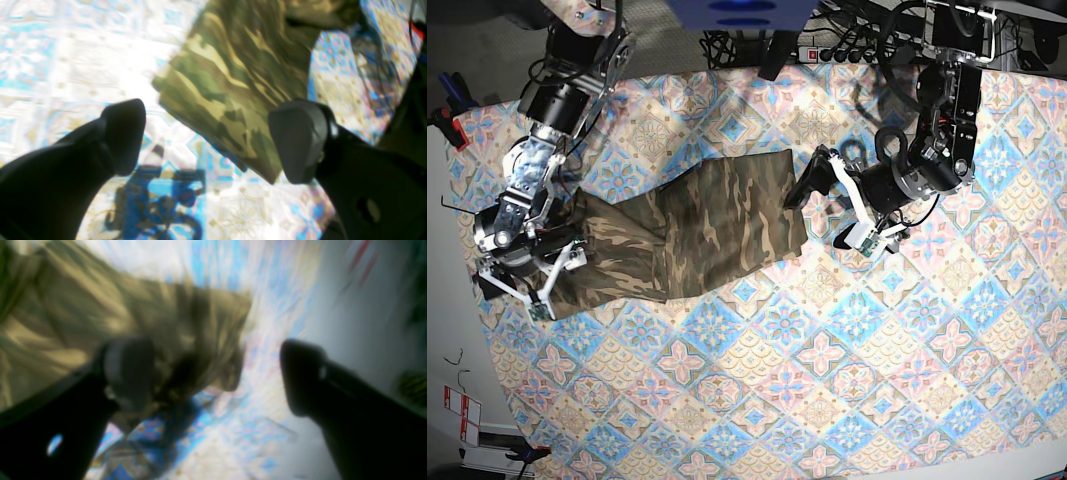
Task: Fold the T-shirt properly
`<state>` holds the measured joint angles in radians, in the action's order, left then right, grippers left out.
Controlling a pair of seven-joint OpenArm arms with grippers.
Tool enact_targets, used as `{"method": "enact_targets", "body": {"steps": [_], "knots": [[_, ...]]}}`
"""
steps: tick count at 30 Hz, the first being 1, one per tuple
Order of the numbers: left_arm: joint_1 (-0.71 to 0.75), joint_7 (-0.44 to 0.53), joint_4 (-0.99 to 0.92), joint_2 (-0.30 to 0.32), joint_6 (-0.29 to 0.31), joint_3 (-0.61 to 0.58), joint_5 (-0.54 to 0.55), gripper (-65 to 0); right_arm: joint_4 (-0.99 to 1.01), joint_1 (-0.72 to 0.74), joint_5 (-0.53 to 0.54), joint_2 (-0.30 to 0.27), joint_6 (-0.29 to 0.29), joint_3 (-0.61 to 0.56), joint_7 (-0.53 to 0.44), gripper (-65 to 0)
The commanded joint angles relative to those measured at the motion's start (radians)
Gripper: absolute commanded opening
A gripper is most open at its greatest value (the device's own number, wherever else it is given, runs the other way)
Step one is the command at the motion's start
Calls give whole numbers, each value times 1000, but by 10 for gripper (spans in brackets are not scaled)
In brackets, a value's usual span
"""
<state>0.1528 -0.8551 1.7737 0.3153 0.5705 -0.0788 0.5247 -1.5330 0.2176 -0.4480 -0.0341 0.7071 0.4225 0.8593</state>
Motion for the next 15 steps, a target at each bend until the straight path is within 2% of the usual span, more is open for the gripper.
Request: {"method": "enact_targets", "body": {"steps": [1, 5, 10, 15], "knots": [[-2, 23, 19, 8, 3, 14, 15, -88, 21, 50, 2, -16, -9, 46, -31, -64], [1, 21, 21, 8, 3, 26, 16, -88, 199, 130, -4, -30, -9, 243, -102, -64], [1, 21, 21, 5, 3, 21, 16, -88, 386, 148, 4, -105, -9, 279, -203, -64], [1, 21, 21, 2, 3, 18, 21, -88, 595, 214, 2, -146, -9, 372, -328, -64]]}}
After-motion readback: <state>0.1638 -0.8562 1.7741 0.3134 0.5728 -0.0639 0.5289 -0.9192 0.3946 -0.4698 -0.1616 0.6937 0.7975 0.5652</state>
